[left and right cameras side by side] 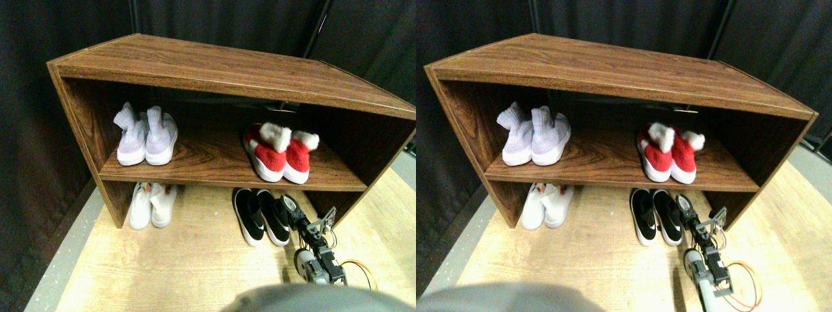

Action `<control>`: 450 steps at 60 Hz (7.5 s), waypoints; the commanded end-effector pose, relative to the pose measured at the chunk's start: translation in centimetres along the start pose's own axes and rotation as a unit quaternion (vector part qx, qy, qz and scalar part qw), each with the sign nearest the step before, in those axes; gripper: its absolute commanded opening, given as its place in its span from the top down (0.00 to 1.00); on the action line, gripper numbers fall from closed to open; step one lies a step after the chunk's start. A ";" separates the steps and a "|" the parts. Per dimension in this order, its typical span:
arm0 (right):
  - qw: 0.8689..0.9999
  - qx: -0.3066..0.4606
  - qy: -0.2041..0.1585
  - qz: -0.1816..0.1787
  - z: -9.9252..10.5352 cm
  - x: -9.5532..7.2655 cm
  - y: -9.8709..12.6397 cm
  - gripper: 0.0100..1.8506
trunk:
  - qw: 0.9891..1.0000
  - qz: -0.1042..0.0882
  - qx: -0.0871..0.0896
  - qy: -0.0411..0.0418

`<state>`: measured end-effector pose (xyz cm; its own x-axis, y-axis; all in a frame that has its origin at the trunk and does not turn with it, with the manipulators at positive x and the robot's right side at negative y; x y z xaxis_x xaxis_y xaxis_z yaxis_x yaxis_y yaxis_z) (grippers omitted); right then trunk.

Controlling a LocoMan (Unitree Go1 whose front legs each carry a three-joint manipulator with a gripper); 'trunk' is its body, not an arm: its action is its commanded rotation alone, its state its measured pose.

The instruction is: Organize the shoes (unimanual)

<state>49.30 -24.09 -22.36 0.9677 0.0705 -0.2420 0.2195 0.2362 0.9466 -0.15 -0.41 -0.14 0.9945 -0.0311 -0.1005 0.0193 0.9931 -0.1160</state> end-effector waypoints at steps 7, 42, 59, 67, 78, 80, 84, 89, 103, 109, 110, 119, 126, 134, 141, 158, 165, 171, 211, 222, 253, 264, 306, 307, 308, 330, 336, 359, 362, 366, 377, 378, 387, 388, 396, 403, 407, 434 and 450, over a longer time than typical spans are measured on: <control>1.000 0.002 -0.001 0.026 -0.4 -0.4 0.8 0.97 | 1.000 0.005 -0.011 0.003; 0.999 0.021 -0.044 -0.017 -1.5 -2.1 -0.5 0.97 | 1.000 0.004 -0.015 0.008; 0.999 -0.006 -0.040 -0.012 -2.5 -2.0 -0.5 0.97 | 1.000 0.002 -0.014 0.007; 0.997 -0.042 -0.063 -0.027 -1.2 -2.0 -0.5 0.97 | 1.000 0.000 -0.013 0.004; 0.994 -0.063 -0.082 -0.018 0.4 -2.9 0.7 0.97 | 1.000 -0.008 -0.007 -0.005; 0.994 -0.068 -0.081 -0.011 0.7 -3.1 1.1 0.97 | 1.000 -0.010 -0.006 -0.007; 0.992 -0.095 -0.080 0.005 1.1 -3.7 2.1 0.97 | 1.000 -0.014 -0.002 -0.011; 0.992 -0.102 -0.069 0.022 1.6 -4.7 3.2 0.97 | 1.000 -0.018 0.001 -0.017; 0.986 -0.126 -0.029 0.102 2.0 -10.0 6.1 0.97 | 0.999 -0.026 0.005 -0.028; 0.988 -0.094 -0.020 0.118 2.1 -11.8 6.7 0.97 | 0.999 -0.029 0.007 -0.035; 0.989 -0.092 -0.021 0.117 2.1 -12.1 6.8 0.97 | 0.999 -0.029 0.007 -0.035; 0.986 -0.100 -0.006 0.134 2.0 -14.5 8.1 0.97 | 0.998 -0.035 0.007 -0.046; 0.979 -0.116 0.007 0.169 2.0 -16.3 10.0 0.97 | 0.997 -0.039 0.008 -0.059; 0.972 -0.124 0.010 0.198 2.0 -17.2 11.5 0.97 | 0.996 -0.041 0.007 -0.073; 0.962 -0.136 0.035 0.232 1.6 -17.4 12.7 0.97 | 0.995 -0.041 0.008 -0.085; 0.958 -0.139 0.044 0.246 0.7 -17.5 13.6 0.97 | 0.995 -0.042 0.010 -0.093; 0.961 -0.128 0.043 0.242 0.4 -17.4 13.6 0.97 | 0.995 -0.043 0.012 -0.090; 0.963 -0.119 0.029 0.238 0.2 -17.4 13.5 0.97 | 0.995 -0.043 0.013 -0.087; 0.967 -0.118 0.026 0.226 -0.4 -17.2 13.2 0.97 | 0.996 -0.050 0.012 -0.074; 0.967 -0.116 0.025 0.226 -0.5 -17.2 13.1 0.97 | 0.996 -0.050 0.012 -0.074; 0.975 -0.078 -0.019 0.208 -0.9 -16.2 13.9 0.19 | 0.996 -0.050 0.012 -0.074; 0.978 -0.060 -0.036 0.195 -1.0 -14.3 13.9 0.16 | 0.996 -0.048 0.012 -0.073; 0.989 -0.028 -0.066 0.126 -0.3 -6.6 11.5 0.19 | 0.997 -0.031 0.002 -0.075; 0.989 -0.028 -0.066 0.126 -0.3 -6.6 11.5 0.19 | 0.997 -0.031 0.001 -0.076; 0.990 -0.023 -0.065 0.126 -0.3 -6.4 11.4 0.17 | 0.997 -0.031 0.001 -0.076; 0.990 -0.037 -0.063 0.121 0.2 -4.8 11.3 0.23 | 0.997 -0.023 -0.002 -0.080; 0.991 -0.046 -0.060 0.113 0.3 -4.2 11.2 0.23 | 0.997 -0.021 -0.002 -0.079; 0.992 -0.049 -0.046 0.110 0.1 -5.7 11.6 0.21 | 0.997 -0.016 -0.004 -0.080; 0.992 -0.051 -0.044 0.111 0.1 -6.3 11.7 0.20 | 0.997 -0.017 -0.005 -0.081; 0.990 -0.044 -0.028 0.130 0.4 -7.8 11.9 0.19 | 0.997 -0.018 -0.004 -0.080; 0.987 -0.045 -0.014 0.154 1.1 -11.5 12.5 0.36 | 0.996 -0.023 0.001 -0.083; 0.985 -0.056 -0.009 0.161 1.3 -11.9 12.6 0.41 | 0.996 -0.024 0.002 -0.083; 0.973 -0.123 -0.041 0.190 3.1 -13.3 13.6 0.97 | 0.996 -0.030 0.009 -0.085; 0.972 -0.130 -0.043 0.190 3.2 -13.4 13.7 0.97 | 0.996 -0.030 0.009 -0.085; 0.961 -0.183 -0.061 0.198 4.8 -14.2 14.7 0.97 | 0.996 -0.036 0.015 -0.085; 0.955 -0.191 -0.070 0.214 7.0 -13.8 15.7 0.97 | 0.995 -0.041 0.018 -0.084; 0.955 -0.183 -0.076 0.220 8.1 -12.9 15.7 0.97 | 0.995 -0.042 0.018 -0.084; 0.975 -0.136 -0.115 0.134 10.2 -4.0 15.0 0.97 | 0.996 -0.037 0.012 -0.079; 0.981 -0.131 -0.112 0.094 9.1 -0.7 13.2 0.97 | 0.996 -0.032 0.006 -0.078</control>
<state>52.02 -30.11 -7.69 0.9958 -0.0918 -0.0037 0.0487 0.4940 0.8681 -0.21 -0.10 -0.30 0.9934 -0.0879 0.0732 0.0946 0.9911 -0.0941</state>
